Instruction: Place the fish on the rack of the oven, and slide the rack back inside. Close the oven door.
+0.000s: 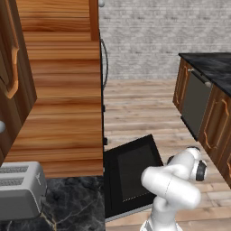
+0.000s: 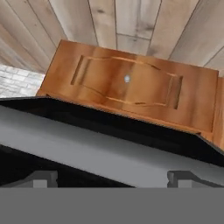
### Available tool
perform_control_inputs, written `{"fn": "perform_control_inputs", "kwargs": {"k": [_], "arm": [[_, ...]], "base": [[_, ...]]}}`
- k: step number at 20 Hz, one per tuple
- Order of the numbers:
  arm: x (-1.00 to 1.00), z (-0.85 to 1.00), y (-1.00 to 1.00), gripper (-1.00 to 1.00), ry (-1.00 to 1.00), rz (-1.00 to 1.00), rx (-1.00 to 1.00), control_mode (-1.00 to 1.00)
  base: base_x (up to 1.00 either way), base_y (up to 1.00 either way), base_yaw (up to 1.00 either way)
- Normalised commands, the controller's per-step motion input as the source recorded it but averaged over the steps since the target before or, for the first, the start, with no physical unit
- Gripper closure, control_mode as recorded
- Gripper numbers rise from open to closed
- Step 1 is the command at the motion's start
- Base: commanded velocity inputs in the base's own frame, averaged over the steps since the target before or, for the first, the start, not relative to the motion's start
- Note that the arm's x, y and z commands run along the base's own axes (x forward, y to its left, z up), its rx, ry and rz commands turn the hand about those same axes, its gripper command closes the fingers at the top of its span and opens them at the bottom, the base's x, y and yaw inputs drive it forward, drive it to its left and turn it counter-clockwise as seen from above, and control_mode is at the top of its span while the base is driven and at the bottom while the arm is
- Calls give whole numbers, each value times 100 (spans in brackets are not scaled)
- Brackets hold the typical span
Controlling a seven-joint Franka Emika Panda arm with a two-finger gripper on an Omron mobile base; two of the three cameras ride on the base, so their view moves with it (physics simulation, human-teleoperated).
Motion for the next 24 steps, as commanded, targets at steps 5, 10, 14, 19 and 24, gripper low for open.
{"fn": "perform_control_inputs", "kwargs": {"k": [5, 10, 14, 19, 24], "arm": [[25, -54, -31, -100, 14, 5, 9, -100], [21, -83, -33, -100, 9, 8, 5, -100], [19, -100, -17, -100, 3, 10, 5, -100], [15, -100, 12, -100, 0, 14, 10, -100], [3, -54, 30, -100, -1, 15, 25, -100]], "base": [[0, 0, 0], [0, 0, 0], [0, 0, 0], [0, 0, 0], [0, 0, 0]]}}
